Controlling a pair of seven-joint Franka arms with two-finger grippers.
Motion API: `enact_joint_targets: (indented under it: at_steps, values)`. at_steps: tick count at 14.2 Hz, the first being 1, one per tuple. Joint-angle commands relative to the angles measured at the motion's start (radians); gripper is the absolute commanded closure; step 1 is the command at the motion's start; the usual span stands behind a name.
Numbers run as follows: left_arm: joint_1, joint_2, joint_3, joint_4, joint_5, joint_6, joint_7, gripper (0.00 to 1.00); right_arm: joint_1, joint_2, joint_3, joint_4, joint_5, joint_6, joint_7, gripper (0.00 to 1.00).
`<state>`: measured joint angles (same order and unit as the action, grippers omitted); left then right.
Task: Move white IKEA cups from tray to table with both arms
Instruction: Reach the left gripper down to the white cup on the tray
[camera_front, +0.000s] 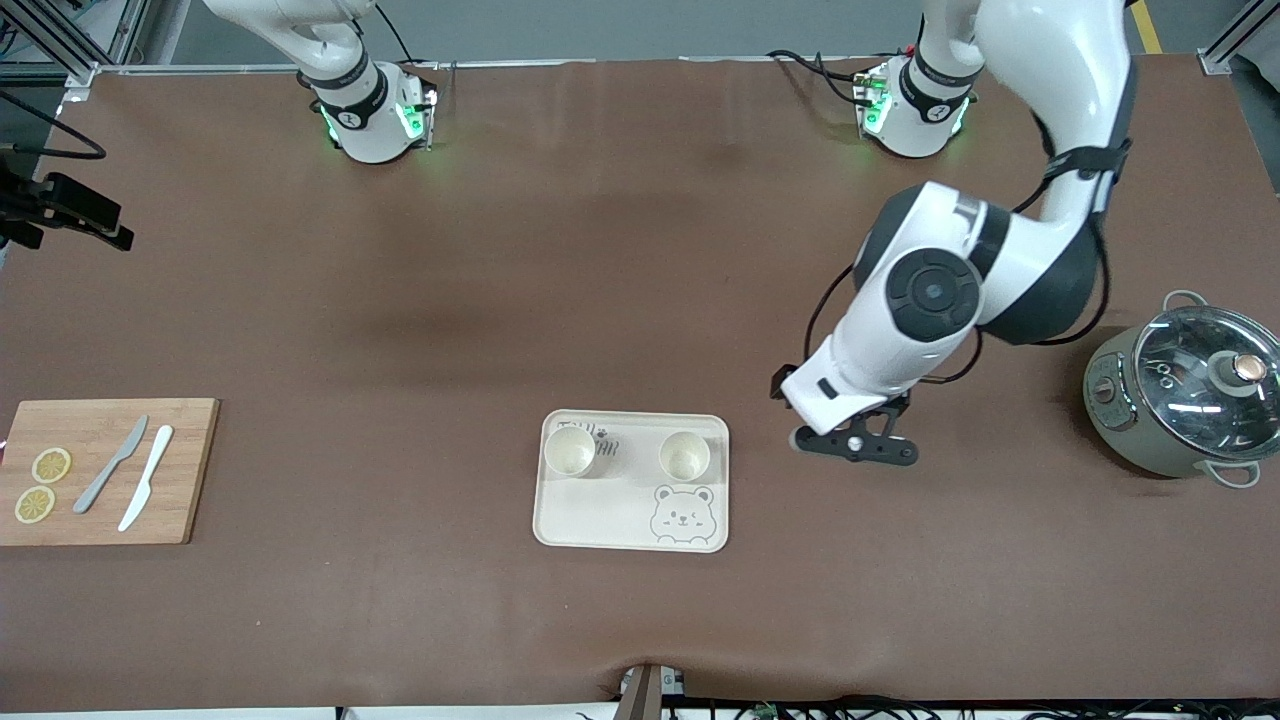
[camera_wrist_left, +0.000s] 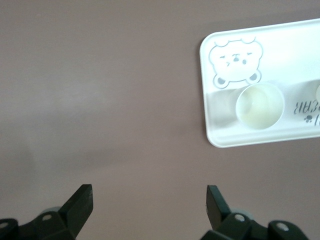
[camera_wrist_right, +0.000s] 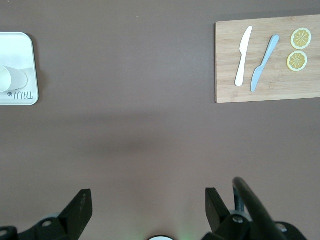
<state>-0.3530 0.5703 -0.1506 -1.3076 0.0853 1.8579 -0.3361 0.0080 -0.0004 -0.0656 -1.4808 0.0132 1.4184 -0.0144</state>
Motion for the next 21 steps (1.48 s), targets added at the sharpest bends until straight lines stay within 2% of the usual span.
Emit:
enact_joint_targets:
  at_steps: [1,5,11,21]
  values:
    - [-0.064,0.066,0.049,0.063,0.022,0.026,-0.024,0.00,-0.020,0.007,0.012,0.004,-0.001,-0.001,-0.013,0.00]
    - [-0.148,0.132,0.106,0.094,0.021,0.098,-0.066,0.00,-0.020,0.022,0.010,0.002,-0.002,-0.001,-0.012,0.00]
    - [-0.155,0.203,0.100,0.096,0.011,0.225,-0.080,0.00,-0.020,0.059,0.012,0.001,-0.015,-0.003,-0.012,0.00]
    - [-0.185,0.315,0.095,0.099,0.002,0.389,-0.119,0.00,-0.014,0.060,0.012,-0.004,-0.006,-0.023,0.001,0.00]
